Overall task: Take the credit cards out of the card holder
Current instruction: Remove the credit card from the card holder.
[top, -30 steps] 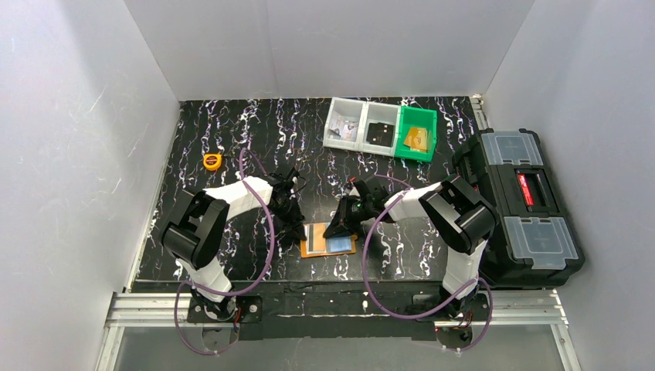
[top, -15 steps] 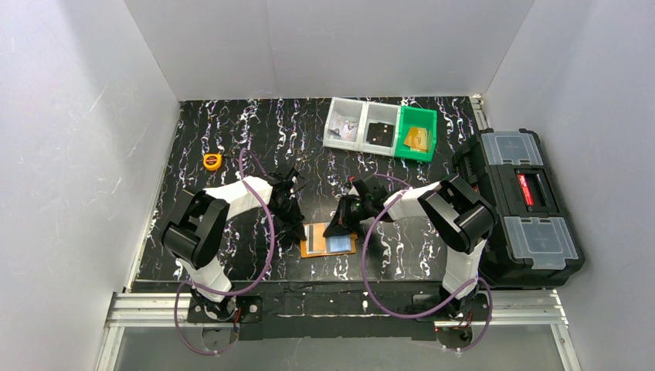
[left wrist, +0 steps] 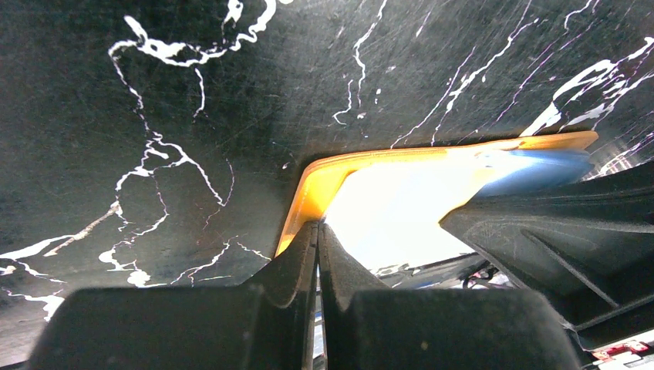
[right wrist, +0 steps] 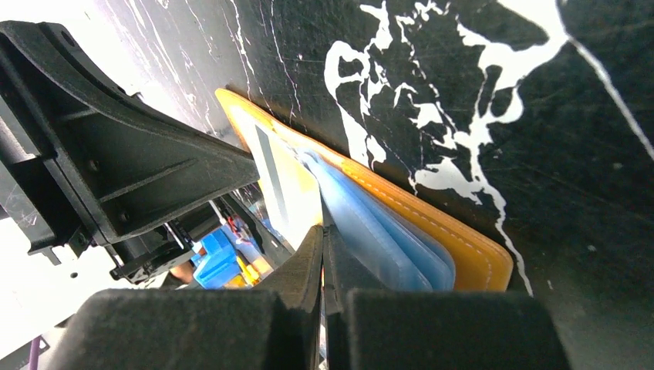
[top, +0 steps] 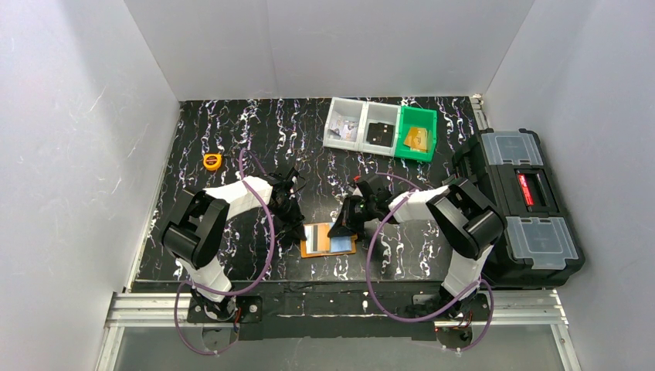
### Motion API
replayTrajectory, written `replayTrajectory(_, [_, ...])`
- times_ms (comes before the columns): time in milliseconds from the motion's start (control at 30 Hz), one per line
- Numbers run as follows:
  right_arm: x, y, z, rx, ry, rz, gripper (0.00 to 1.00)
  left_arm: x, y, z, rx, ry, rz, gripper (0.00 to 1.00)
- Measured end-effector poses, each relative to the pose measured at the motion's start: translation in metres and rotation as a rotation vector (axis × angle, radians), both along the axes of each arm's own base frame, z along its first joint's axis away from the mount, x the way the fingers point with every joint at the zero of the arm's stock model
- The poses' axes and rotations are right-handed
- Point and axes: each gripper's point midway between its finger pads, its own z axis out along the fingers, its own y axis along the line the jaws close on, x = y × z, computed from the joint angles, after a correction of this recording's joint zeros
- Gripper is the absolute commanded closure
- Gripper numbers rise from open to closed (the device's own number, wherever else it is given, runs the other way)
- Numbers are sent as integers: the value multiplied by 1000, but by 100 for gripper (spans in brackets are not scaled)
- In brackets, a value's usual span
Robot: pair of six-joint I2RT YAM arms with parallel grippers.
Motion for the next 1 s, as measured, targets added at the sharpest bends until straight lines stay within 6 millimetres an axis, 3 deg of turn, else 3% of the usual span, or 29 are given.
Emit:
replayTrajectory(233, [0,-5,0,-16,-18,-3,98,0,0,0,0,1,1,100])
replayTrajectory(500, [-1,-9,3,2,-20,12,69,0,0,0,0,2,1,100])
replayTrajectory(900, [-4,4,3,71,29,63,74,0,0,0,1,5,0,100])
replayTrajectory(1000, [-4,5,2,71,33,67,80,0,0,0,1,6,0,100])
